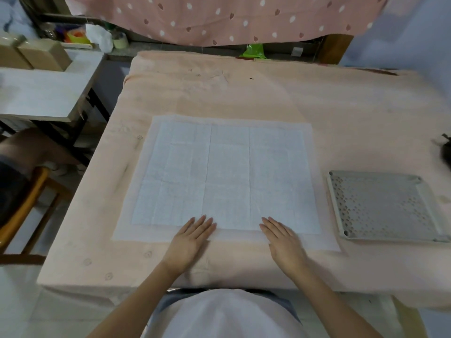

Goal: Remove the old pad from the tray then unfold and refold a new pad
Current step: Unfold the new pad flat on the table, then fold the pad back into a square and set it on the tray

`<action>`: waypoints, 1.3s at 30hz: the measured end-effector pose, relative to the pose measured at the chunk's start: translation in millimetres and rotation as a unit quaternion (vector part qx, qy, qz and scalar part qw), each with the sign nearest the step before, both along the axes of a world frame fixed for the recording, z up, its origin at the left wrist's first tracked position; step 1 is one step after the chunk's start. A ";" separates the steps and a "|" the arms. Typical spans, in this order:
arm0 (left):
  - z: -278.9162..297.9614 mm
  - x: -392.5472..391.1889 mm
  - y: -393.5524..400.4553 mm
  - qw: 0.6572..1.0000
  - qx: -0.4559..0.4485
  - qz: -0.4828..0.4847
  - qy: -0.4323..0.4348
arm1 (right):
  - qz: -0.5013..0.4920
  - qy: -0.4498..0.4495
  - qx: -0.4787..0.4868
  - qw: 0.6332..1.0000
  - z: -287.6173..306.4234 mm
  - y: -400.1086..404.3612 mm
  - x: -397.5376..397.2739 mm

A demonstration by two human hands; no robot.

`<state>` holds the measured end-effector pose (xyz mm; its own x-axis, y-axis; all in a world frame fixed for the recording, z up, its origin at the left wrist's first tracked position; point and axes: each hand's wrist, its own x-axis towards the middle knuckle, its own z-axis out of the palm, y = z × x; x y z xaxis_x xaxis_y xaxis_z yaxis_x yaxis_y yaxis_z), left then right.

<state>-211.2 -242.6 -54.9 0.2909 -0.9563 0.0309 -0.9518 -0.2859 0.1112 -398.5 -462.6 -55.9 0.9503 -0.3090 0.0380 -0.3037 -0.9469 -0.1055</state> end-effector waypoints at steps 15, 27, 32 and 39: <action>4.4 48.7 75.8 0.992 0.004 0.129 0.019 | -0.097 -0.080 0.045 0.991 -4.7 -51.1 -62.3; 30.6 95.2 11.7 0.960 -0.122 0.249 -0.038 | -0.244 -0.156 -0.038 0.956 19.3 -72.3 9.2; 46.1 145.1 -39.3 0.954 -0.098 0.279 -0.045 | -0.279 -0.158 -0.042 0.946 32.3 -112.9 56.5; 22.3 203.1 -79.5 0.954 0.035 0.295 -0.036 | -0.278 -0.036 -0.026 0.960 18.3 -165.6 103.4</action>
